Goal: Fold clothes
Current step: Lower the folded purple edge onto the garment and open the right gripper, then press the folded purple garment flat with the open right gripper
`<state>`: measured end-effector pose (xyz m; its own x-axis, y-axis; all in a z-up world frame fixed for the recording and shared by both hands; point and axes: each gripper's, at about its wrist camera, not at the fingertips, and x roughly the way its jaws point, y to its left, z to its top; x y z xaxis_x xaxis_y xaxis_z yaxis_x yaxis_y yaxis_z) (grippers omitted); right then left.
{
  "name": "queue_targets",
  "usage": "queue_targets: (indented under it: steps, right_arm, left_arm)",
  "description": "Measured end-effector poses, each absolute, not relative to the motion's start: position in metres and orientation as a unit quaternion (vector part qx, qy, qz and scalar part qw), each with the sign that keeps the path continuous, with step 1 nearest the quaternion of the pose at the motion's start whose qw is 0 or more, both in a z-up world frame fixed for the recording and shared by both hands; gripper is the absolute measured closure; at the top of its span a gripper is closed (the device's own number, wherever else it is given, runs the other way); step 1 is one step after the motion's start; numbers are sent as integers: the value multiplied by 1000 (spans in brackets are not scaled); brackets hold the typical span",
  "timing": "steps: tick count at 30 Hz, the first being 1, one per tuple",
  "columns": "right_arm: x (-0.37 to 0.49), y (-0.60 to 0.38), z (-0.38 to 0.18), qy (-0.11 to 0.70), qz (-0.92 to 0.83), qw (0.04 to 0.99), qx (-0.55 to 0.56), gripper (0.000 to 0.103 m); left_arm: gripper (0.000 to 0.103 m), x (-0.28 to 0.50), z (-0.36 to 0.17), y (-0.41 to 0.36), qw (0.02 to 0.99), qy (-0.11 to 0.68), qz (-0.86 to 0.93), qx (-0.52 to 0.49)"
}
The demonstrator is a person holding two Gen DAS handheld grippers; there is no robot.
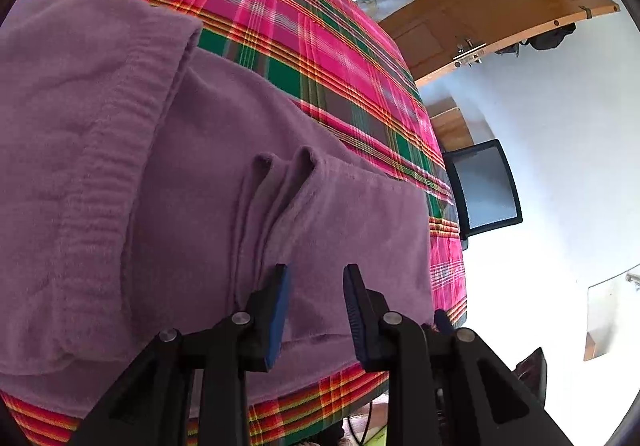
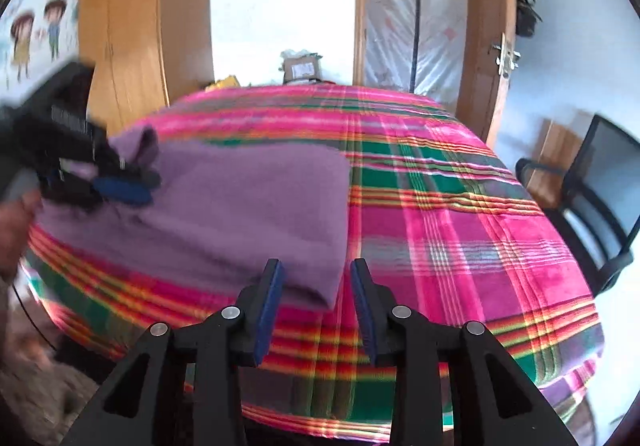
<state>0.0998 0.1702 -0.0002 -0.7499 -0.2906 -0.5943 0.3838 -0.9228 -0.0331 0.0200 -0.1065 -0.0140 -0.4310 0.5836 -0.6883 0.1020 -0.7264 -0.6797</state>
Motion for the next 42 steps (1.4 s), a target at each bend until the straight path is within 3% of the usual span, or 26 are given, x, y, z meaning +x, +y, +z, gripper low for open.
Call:
queue_targets:
  steps: [7,22,27,34,42]
  right_arm:
    - [92,160,-10,91,-936,149,306,67]
    - [88,168,-3,41,-944,128,301,67]
    - [90,150,-8,75,-941,138,300,67]
    - [76,182,-6,-77,-934,149,317,67]
    - [75,185,-8,-83,-942,113,304,66]
  left_arm:
    - [75,25,-15,-109,155,-345,772,-511]
    - [75,27,-18,-107,151,-355,770,-509]
    - [75,26,-19,-106,150,-355,770,-509]
    - [75,23,-20,-107,152,-358,768,-509]
    - [75,23,-20,-106,152,-359,769,-507]
